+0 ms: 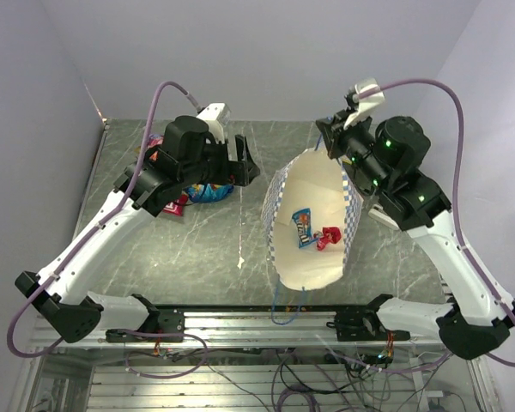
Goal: Take the snacks out of the paper bag
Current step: Adjust the paper bag at the center of the board, then take out the snack from the paper bag.
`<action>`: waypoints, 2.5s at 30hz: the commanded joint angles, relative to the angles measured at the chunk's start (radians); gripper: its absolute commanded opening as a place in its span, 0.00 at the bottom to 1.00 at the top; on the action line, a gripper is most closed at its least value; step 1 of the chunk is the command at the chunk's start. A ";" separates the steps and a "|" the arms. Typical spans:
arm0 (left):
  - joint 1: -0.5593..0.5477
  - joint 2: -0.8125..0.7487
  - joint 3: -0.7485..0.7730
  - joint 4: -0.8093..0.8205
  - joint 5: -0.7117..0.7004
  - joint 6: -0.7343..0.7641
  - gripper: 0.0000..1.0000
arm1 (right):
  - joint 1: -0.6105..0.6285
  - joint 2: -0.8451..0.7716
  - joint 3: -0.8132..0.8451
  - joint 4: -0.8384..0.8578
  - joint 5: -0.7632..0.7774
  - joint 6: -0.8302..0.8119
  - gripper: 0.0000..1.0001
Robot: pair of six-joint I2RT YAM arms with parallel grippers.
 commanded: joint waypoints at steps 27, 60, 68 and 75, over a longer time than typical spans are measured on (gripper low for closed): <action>-0.137 -0.296 -0.406 0.245 0.122 -0.050 0.99 | 0.011 0.075 -0.174 0.066 -0.488 0.322 0.00; -0.396 0.465 -0.571 1.096 -0.584 0.197 0.34 | 0.010 0.146 0.096 -0.183 -0.359 0.077 0.00; -0.303 0.615 -0.458 1.118 -0.586 0.253 0.62 | 0.011 0.128 0.096 -0.198 -0.364 0.072 0.00; -0.256 0.742 -0.359 1.094 -0.584 0.261 0.66 | 0.010 0.106 0.083 -0.213 -0.355 0.069 0.00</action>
